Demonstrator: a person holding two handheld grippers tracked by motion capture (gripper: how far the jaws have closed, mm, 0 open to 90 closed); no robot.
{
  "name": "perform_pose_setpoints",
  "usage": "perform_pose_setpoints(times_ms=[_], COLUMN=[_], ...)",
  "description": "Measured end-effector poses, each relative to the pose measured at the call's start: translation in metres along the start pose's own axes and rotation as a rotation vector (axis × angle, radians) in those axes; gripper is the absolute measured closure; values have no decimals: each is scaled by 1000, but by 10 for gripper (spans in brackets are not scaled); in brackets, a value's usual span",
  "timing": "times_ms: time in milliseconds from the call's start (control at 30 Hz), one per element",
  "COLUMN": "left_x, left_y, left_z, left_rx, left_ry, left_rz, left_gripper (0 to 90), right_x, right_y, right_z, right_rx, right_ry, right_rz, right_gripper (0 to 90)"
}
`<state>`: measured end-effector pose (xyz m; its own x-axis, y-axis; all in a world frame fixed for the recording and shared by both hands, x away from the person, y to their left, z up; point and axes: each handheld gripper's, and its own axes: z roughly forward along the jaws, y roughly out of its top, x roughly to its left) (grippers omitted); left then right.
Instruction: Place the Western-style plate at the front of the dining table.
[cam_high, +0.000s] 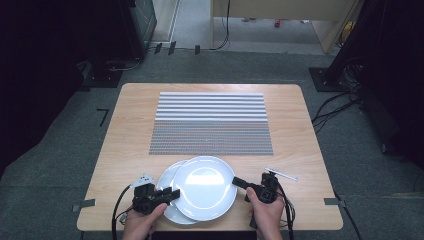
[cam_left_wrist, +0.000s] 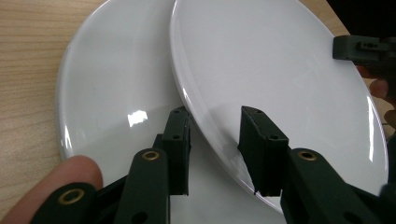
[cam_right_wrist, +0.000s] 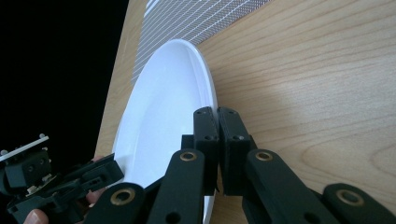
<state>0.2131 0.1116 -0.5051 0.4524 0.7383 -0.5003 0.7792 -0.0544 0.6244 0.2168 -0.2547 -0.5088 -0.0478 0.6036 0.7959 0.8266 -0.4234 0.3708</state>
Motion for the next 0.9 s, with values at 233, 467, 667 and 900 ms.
perform_pose_setpoints(times_ms=[233,467,667,900], left_x=[4,0,-5,-9], left_y=[5,19,36,60], left_z=[-1,-4,-2,-3], left_rx=[-25,-53,-79,-114], left_ry=[-30,-55,-49,-47], left_rz=[-54,-51,-49,-42], left_gripper=[694,703,703,698], right_x=[6,14,25,40], right_y=[4,19,39,64], right_z=[0,-4,-5,-6], right_rx=[-14,-37,-61,-73], right_ry=[-11,1,-7,-8], right_rz=[-22,-52,-80,-100], right_gripper=[878,878,876,876])
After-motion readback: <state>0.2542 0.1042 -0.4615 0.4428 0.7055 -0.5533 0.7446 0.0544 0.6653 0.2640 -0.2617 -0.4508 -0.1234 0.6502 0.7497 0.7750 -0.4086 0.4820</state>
